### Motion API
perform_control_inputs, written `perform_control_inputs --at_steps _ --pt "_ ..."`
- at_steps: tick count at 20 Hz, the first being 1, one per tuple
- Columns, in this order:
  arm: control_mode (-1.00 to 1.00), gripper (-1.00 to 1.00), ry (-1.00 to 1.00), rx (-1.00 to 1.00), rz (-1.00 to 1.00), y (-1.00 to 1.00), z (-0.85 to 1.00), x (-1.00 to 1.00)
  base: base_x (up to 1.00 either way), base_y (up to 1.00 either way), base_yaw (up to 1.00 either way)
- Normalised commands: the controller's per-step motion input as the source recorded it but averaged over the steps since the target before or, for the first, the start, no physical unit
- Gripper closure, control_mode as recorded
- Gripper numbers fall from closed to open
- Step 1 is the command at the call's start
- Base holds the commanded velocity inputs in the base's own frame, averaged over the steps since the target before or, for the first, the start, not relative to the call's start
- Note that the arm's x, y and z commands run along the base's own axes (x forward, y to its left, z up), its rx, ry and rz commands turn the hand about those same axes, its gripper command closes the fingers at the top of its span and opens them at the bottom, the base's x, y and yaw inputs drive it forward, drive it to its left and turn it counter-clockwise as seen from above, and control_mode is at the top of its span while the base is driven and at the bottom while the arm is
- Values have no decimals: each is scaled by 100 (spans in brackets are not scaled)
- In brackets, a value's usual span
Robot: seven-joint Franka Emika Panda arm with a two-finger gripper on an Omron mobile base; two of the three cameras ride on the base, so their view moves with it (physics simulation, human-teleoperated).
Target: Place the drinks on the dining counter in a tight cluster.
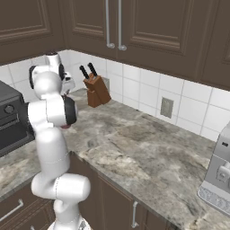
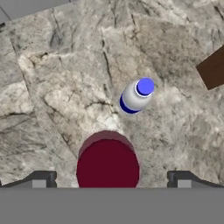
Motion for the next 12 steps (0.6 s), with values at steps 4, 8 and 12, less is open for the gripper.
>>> perform_control_inputs --at_steps 4,8,12 --pt "-100 -100 1 0 0 7 -22 26 0 0 0" --pt "-100 -100 6 0 0 0 -22 0 0 0 0" --pt "-100 -100 7 0 0 0 -26 0 0 0 0"
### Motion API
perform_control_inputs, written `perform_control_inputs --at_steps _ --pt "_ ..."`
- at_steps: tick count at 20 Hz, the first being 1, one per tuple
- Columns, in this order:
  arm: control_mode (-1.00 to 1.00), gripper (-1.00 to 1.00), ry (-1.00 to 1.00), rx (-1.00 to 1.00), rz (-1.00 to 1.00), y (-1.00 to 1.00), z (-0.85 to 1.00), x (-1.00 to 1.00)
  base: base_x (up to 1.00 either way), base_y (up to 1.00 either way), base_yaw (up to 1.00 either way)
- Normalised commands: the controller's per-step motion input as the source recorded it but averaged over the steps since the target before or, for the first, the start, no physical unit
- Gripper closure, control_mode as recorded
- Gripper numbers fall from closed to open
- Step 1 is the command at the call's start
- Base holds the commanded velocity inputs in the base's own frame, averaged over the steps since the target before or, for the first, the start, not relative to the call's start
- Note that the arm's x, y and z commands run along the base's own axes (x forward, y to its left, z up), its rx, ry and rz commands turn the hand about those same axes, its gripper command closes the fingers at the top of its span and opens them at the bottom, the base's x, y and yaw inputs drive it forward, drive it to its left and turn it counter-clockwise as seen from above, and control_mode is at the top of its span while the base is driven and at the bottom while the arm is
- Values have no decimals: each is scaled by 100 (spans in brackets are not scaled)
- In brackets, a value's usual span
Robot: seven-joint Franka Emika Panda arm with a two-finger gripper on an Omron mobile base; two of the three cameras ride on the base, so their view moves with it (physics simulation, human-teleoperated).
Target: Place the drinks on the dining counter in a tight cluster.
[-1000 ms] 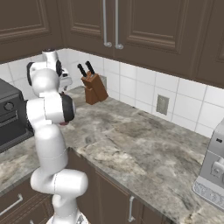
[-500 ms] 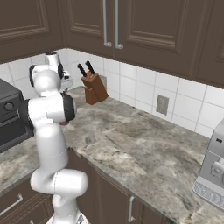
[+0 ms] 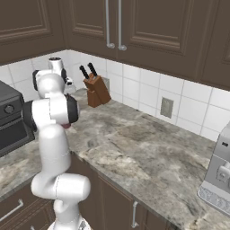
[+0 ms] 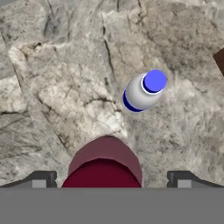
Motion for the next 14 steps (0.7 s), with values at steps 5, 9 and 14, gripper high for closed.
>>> perform_control_inputs --at_steps 5,9,14 --pt "-100 -100 7 0 0 0 -23 0 0 0 0" --pt "-100 -100 6 0 0 0 -11 0 0 0 0" --pt "-100 100 1 0 0 0 0 0 0 0 0"
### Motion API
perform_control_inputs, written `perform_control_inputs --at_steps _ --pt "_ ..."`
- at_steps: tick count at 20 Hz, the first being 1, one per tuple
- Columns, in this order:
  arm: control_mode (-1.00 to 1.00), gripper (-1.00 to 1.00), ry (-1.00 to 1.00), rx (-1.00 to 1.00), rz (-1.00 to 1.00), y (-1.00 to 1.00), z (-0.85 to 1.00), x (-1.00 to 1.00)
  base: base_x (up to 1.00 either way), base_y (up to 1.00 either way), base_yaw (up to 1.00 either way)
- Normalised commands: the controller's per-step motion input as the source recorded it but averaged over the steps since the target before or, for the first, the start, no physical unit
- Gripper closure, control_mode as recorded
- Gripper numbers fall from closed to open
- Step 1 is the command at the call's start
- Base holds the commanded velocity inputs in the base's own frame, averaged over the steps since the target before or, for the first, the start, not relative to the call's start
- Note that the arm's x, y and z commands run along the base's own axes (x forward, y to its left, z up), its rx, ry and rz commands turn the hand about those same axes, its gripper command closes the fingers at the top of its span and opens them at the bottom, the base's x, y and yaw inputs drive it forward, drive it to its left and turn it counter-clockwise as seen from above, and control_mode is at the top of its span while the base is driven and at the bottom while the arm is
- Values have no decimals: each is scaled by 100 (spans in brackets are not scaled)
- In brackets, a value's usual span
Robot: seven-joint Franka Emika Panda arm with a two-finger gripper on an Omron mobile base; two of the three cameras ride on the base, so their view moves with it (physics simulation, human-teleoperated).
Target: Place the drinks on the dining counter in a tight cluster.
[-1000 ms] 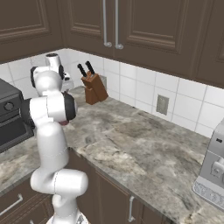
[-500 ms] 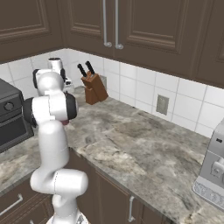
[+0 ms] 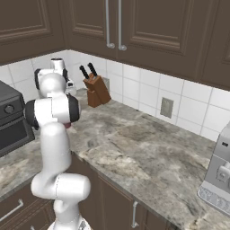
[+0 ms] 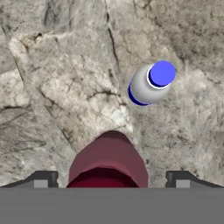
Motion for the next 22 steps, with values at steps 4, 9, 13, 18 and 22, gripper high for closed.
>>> perform_control_inputs --at_steps 4,9,13,18,22 --pt "-100 100 0 0 0 0 0 0 0 0 0" --pt "-100 100 -1 0 -1 -1 0 -5 0 0 0" --pt "-100 100 -10 0 -11 -13 30 -54 0 0 0" --pt "-100 100 -15 0 -14 -18 58 -79 0 0 0" --pt "-100 100 -7 0 -13 -39 55 -96 0 0 0"
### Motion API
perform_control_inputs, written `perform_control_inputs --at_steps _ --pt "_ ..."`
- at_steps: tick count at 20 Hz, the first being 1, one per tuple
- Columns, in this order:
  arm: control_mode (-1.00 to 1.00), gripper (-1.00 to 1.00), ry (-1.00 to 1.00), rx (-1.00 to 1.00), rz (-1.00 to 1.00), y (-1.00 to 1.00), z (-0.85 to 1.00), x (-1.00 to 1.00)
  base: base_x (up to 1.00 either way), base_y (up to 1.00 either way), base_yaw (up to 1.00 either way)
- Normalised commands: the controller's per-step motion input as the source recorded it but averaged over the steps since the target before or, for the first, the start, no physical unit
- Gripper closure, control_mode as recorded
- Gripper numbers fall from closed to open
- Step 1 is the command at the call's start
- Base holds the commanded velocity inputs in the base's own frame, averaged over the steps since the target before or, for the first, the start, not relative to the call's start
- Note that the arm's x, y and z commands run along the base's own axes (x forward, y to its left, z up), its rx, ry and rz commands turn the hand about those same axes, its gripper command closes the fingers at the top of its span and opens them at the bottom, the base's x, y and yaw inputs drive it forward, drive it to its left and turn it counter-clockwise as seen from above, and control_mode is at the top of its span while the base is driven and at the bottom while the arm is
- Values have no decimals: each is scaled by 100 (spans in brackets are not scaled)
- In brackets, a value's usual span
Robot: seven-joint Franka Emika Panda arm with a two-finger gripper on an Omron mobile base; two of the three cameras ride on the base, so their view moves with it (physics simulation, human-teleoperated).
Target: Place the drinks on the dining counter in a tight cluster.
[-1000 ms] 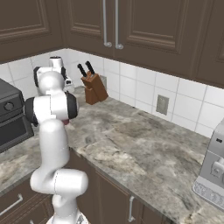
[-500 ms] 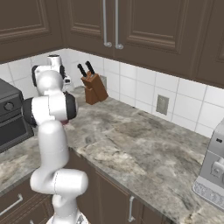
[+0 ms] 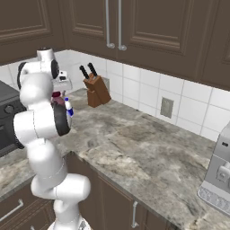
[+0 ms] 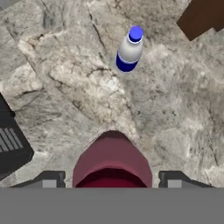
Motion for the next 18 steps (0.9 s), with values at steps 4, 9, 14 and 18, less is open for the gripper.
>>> perform_control_inputs --at_steps 4,9,14,18 --pt "-100 100 -8 0 -13 -48 40 -91 0 0 0" --pt "-100 100 -4 1 -13 -55 59 -98 0 0 0" --pt "-100 100 0 3 -11 -52 75 -100 0 0 0" --pt "-100 100 0 3 -5 -40 67 -100 0 0 0"
